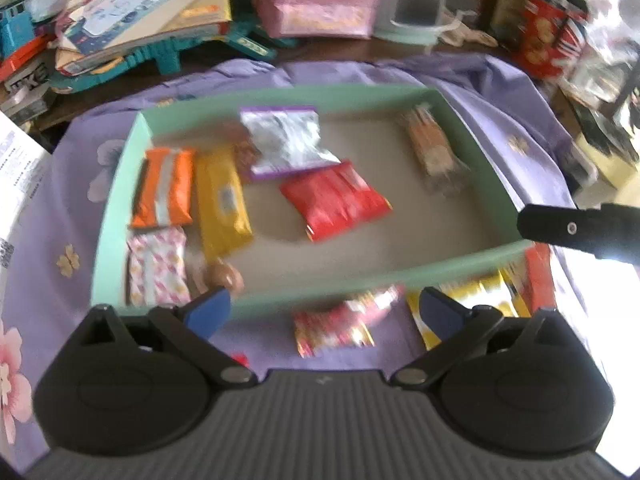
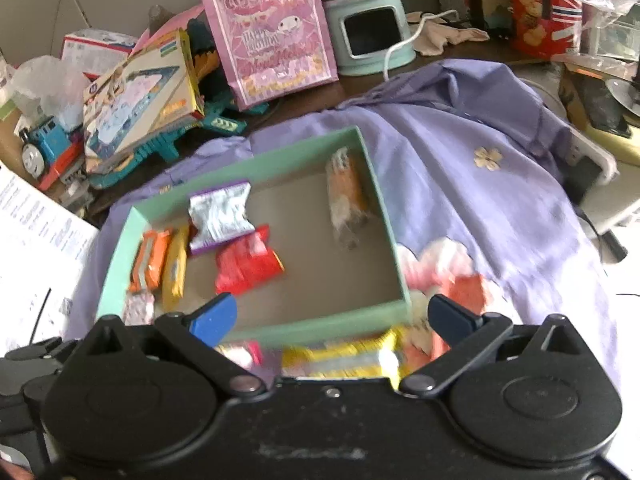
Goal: Organize snacks
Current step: 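Grasp the red-orange fries bag with the left tool while the right tool grasps the long orange packet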
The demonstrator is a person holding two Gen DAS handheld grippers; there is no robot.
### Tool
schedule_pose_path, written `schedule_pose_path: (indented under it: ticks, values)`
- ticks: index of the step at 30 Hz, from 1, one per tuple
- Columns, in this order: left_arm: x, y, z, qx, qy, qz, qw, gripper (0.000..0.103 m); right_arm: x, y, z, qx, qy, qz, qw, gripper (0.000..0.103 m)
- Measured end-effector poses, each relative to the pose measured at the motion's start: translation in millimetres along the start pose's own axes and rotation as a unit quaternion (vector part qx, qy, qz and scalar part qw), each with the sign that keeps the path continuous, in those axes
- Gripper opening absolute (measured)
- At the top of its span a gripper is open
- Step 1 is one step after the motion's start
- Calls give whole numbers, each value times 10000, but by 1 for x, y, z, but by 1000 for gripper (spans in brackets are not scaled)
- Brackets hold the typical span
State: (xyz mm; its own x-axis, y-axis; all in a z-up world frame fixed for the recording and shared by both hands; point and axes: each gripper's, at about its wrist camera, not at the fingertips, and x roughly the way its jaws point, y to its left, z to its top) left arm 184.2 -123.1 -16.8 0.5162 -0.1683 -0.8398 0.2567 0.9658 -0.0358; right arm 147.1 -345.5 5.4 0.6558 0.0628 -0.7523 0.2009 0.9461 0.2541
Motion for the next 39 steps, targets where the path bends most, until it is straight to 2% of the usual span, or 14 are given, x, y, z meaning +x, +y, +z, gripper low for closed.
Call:
schedule_pose_path:
  ticks: [5, 11, 22, 27, 34, 35, 36, 37, 38, 39]
  values:
    - [-1, -31, -21, 248, 188, -158, 9994, 103, -19, -28, -22, 143, 32, -197, 9997, 103]
    - [-2, -78, -32, 636, 285, -381, 9968, 103, -31, -64, -41, 423, 73, -302, 9986, 103]
    - [16, -153, -50, 1246, 666, -548, 9885, 103, -34, -121, -66, 990, 174, -165, 9948, 103]
    - [31, -173, -58, 1503, 803, -484, 9842, 103, -31, -135, -75, 1158, 266, -57, 9929, 103]
    - [35, -174, -62, 1487, 837, -561, 9837, 102, -22, -139, -83, 1184, 362, 46, 9923, 103]
    - [33, -175, -64, 1525, 786, -625, 9832, 91, -21, -140, -83, 1216, 356, 66, 9919, 100]
    - [30, -174, -65, 1552, 749, -782, 9819, 73, -20, -140, -84, 1235, 350, 73, 9917, 97]
    - [29, -175, -65, 1558, 765, -946, 9803, 63, -20, -140, -84, 1243, 340, 72, 9916, 96]
    - [28, -176, -65, 1551, 794, -1108, 9784, 46, -20, -140, -85, 1248, 330, 62, 9916, 95]
    - [27, -177, -64, 1571, 775, -1152, 9778, 42, -19, -140, -85, 1247, 325, 45, 9917, 93]
